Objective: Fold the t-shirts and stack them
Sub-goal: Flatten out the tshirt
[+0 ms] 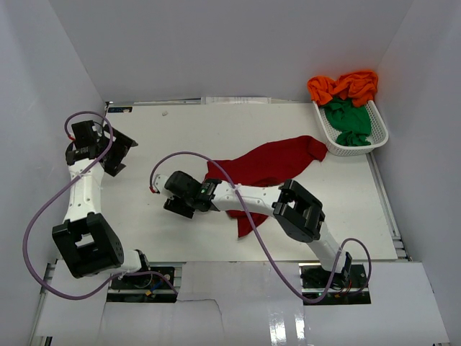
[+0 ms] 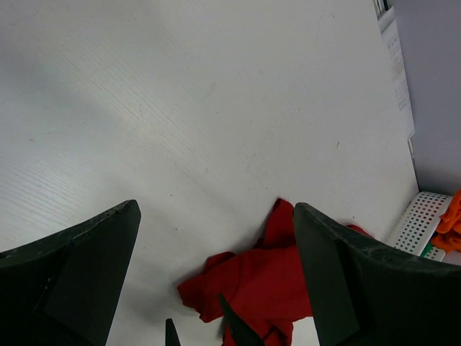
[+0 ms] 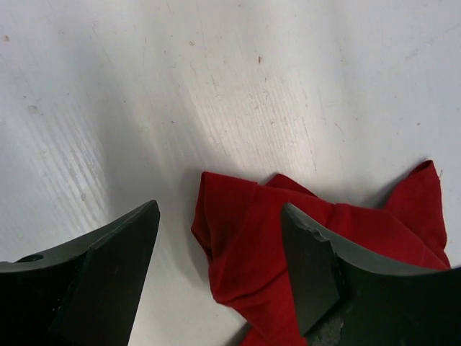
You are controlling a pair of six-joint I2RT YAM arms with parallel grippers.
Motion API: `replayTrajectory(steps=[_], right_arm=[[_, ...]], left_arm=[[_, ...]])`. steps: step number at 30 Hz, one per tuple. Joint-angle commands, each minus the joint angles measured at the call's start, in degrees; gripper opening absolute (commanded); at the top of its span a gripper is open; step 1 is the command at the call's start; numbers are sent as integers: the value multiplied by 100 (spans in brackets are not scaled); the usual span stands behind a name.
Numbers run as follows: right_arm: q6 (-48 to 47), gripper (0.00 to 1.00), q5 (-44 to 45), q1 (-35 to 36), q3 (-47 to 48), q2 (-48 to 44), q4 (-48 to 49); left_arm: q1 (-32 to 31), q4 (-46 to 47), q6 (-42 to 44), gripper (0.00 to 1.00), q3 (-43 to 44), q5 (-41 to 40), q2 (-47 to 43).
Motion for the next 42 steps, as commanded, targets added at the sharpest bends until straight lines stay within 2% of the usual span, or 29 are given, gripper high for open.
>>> replayTrajectory(steps=[1,4,8,10,11,13,15,20,24,26,27,29,31,32,33,34,36,37,40,42], right_arm=[[-151,74,200,14,333,271,-244],[-160,77,270,14,439,430,-402],[-160,72,455,14,413,483,-552],[-151,50,499,-4,404,466,-587],[-151,31,560,-4,421,457,-596],[-116,9,569,-4,596,466,-701],[-64,8,359,-4,833,457,-920],[305,8,-772,49,2298,115,-1553],[551,8,-1337,181,3390,-639,-2002],[718,8,-1452,155,3594,-1026,-1951],[928,8,-1452,102,3455,-1481,-1863],[1271,8,-1617,-441,3165,-1896,-1739],[1875,8,-1951,-1099,2437,-2407,-1713],[2079,8,-2136,-1868,2051,-2574,-1669],[2281,8,-2207,-2285,1604,-2897,-1469],[2579,8,-2321,-3063,703,-2996,-1397],[2853,8,-2470,-3779,-398,-3067,-1257],[2942,8,-2872,-4366,-718,-3033,-1160],[3013,8,-3252,-5037,-1570,-2796,-870],[2969,8,-3298,-5092,-1819,-2664,-720]], left_arm=[[24,120,7,98,-38,21,-271],[15,120,34,98,-56,12,-298],[15,129,69,98,-82,3,-342],[15,138,78,98,-108,-23,-368],[15,138,78,98,-109,-41,-377],[15,138,86,98,-117,-58,-394],[24,138,95,98,-109,-84,-429],[15,138,122,98,-82,-146,-482],[15,120,122,98,-56,-181,-509],[15,103,139,98,-47,-199,-561],[24,94,157,98,-30,-208,-579],[15,76,218,98,-12,-225,-649],[15,50,262,98,-3,-217,-711],[15,50,288,98,-3,-190,-763],[15,50,332,98,-12,-173,-781],[6,50,341,98,-47,-164,-799],[-20,50,394,98,-65,-120,-816],[-81,58,420,98,-65,-111,-799],[-265,102,526,98,-4,-59,-720],[-415,120,596,98,41,-67,-624]])
